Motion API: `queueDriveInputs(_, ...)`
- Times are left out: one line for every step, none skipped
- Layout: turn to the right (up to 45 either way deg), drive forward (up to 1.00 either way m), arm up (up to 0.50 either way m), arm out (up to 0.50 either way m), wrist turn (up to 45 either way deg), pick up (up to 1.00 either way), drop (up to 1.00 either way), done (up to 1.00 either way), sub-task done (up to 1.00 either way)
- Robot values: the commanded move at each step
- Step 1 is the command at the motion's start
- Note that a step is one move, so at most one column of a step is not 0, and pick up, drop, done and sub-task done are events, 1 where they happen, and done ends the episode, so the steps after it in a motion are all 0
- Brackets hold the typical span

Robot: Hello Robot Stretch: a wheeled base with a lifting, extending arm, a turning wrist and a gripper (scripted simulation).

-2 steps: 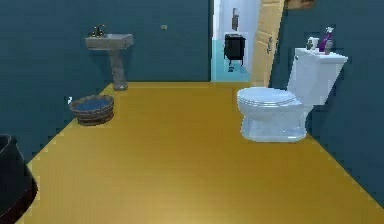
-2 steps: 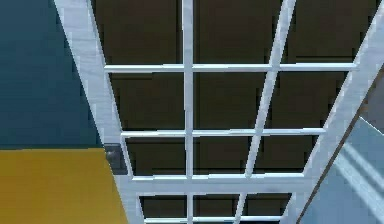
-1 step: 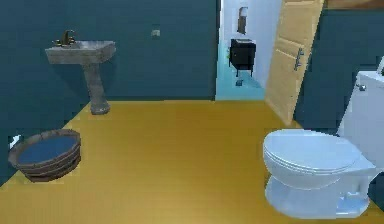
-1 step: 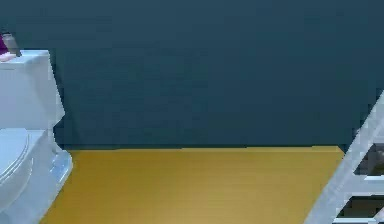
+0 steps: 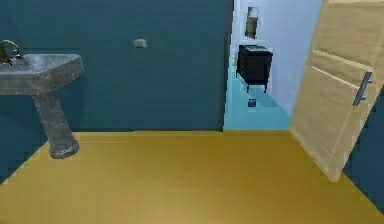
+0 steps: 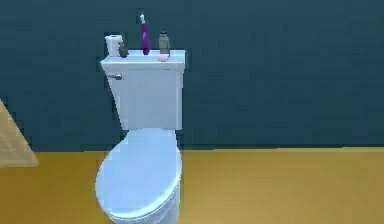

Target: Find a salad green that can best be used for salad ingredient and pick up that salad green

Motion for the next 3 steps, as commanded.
queueDriveInputs(0.0,0.70,0.00,0.00,0.0,0.00,0.00,0.00,0.00)
queueDriveInputs(33.0,0.00,0.00,0.00,0.0,0.00,0.00,0.00,0.00)
queueDriveInputs(0.0,1.00,0.00,0.00,0.0,0.00,0.00,0.00,0.00)
